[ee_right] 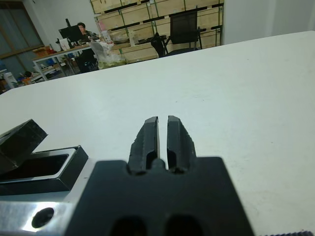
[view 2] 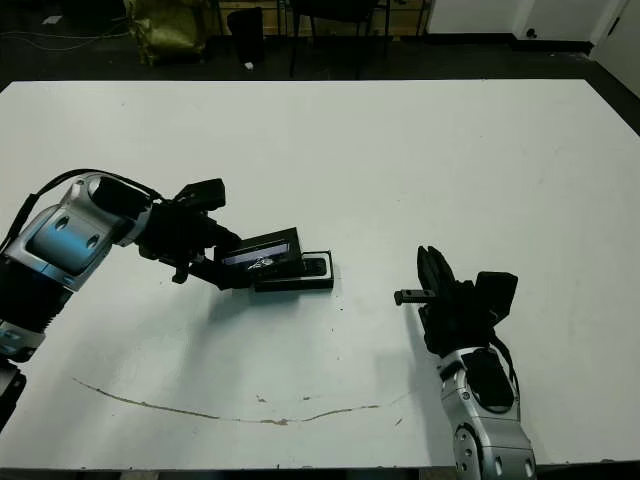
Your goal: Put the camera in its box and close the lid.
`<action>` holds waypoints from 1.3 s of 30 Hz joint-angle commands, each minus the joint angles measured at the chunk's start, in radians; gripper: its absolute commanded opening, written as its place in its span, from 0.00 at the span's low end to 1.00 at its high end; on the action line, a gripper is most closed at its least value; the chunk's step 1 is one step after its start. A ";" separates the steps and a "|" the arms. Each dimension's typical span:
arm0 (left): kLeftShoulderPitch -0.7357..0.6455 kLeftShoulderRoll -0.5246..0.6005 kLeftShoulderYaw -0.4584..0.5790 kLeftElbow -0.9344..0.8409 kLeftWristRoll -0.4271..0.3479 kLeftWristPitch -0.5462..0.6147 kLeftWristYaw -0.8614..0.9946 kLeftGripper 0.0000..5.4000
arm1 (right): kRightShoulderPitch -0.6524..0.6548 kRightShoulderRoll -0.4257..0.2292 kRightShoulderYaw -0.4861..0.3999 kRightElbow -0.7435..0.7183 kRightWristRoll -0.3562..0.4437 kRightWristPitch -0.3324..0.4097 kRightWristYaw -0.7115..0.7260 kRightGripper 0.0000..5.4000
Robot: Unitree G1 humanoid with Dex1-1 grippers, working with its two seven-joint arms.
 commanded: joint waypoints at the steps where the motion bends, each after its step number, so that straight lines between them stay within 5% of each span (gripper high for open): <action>1: 0.012 -0.013 -0.003 0.032 0.007 -0.010 0.008 0.42 | 0.016 -0.004 -0.006 0.001 -0.005 0.022 -0.012 0.00; 39: -0.025 -0.058 -0.016 0.173 0.085 -0.170 -0.017 0.42 | 0.015 -0.009 -0.017 0.009 0.004 0.015 0.004 0.00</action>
